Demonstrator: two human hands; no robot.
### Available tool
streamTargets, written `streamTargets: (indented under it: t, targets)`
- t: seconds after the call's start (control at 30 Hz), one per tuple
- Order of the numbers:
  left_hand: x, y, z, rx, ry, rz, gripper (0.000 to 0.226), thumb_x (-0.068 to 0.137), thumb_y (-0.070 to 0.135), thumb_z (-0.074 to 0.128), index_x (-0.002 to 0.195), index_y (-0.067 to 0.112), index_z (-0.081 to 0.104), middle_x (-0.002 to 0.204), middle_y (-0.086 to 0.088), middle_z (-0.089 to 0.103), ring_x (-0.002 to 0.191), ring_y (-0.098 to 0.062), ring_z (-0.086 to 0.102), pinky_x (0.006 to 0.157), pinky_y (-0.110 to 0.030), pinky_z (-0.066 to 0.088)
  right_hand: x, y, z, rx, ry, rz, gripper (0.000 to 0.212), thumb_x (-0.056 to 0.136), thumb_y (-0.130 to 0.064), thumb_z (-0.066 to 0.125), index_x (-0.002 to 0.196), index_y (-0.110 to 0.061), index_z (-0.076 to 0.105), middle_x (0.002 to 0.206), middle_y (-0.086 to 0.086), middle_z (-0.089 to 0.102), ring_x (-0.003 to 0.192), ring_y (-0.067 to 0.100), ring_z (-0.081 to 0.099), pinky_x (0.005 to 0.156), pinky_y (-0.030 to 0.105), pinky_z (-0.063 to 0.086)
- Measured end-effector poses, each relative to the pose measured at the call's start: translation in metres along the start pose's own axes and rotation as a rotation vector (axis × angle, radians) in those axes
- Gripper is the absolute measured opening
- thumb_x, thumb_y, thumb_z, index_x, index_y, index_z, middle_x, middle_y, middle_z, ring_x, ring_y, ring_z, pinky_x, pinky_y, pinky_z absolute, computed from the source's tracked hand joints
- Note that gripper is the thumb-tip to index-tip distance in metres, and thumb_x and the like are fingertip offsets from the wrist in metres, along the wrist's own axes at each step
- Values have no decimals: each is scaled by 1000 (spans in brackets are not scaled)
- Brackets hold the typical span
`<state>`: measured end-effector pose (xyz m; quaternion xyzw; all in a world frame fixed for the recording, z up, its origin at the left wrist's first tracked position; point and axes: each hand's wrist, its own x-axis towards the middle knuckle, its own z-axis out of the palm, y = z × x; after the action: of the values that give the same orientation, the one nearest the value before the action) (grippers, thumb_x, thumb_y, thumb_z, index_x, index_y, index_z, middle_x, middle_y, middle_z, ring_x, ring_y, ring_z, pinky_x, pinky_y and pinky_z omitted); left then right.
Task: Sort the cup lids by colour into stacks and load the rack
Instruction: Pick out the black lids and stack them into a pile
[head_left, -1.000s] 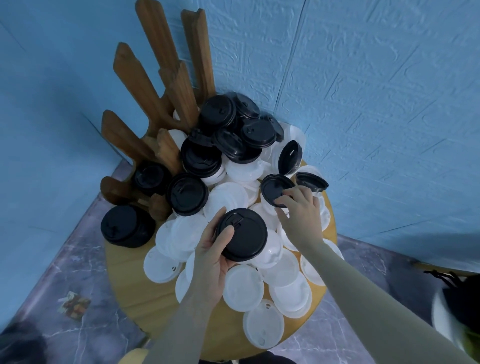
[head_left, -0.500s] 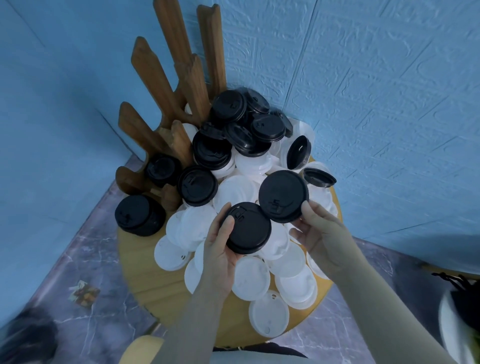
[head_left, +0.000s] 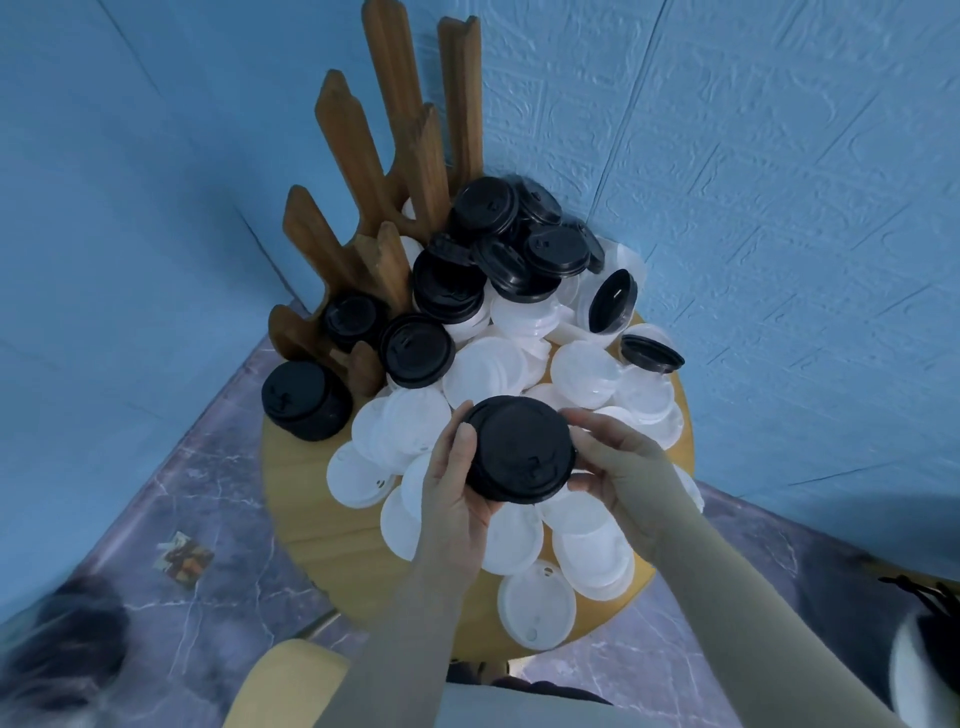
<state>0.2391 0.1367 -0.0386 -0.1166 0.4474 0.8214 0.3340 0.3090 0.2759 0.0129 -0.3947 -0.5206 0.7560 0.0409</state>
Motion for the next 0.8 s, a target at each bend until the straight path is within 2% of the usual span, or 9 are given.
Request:
streamTargets:
  t: [0.07,0.13,0.2,0.33,0.43,0.57,0.67,0.73,0.8]
  targets:
    - [-5,2,0,-8,0,16,86,68,49,85,140,17,51,139,-14,59,128,-35,57,101,-66,45,-4,2,9,-44,40,-44,18,96,-3,55,106,-9,68,95,15,72,72,20,64,59,26,53]
    - [-8,3,-5,-48,21,35,66,78,37,75,139,23,54,138,-10,61,126,-33,59,100,-64,47,-8,5,19,-74,88,-74,16,96,-4,55,102,-10,68,94,14,72,71,20,65,57,24,53]
    - [-10,6,-10,-77,18,45,61,81,30,67,140,29,53,139,-8,60,126,-31,59,101,-63,47,-11,8,28,-80,109,-92,14,96,-4,56,100,-9,68,90,12,71,69,18,65,55,21,52]
    - [-14,19,-23,-27,-3,81,53,85,27,67,136,25,56,130,-4,66,120,-27,63,92,-56,56,-16,14,45,-91,131,-102,13,96,-6,57,100,-9,68,86,9,72,62,12,65,56,23,51]
    - [-12,30,-36,49,-1,91,57,78,27,76,132,23,58,129,-6,65,117,-27,65,85,-51,60,-15,17,60,-78,163,-106,12,95,-7,58,96,-11,69,87,10,72,63,14,65,58,26,51]
    - [-6,44,-54,43,66,83,68,64,34,79,128,21,62,133,-12,63,120,-33,62,92,-57,55,-14,23,83,-164,149,-140,10,93,-10,61,93,-13,71,78,4,72,62,9,62,55,22,52]
    - [-2,56,-68,24,87,89,52,77,26,73,127,17,63,133,-15,62,121,-36,61,98,-65,48,-15,31,101,-215,129,-171,7,92,-19,64,92,-21,71,85,-2,72,73,7,61,63,21,51]
    - [1,68,-80,19,95,97,40,84,21,70,124,19,64,132,-15,63,121,-36,61,98,-62,50,-11,38,117,-205,92,-145,8,91,-26,66,97,-28,70,94,-6,72,85,6,63,74,23,52]
    - [4,81,-92,24,118,108,39,85,21,68,124,20,64,130,-14,65,118,-34,64,95,-57,54,-7,45,135,-175,18,-71,21,87,-34,69,108,-34,68,106,-9,70,98,4,64,87,28,53]
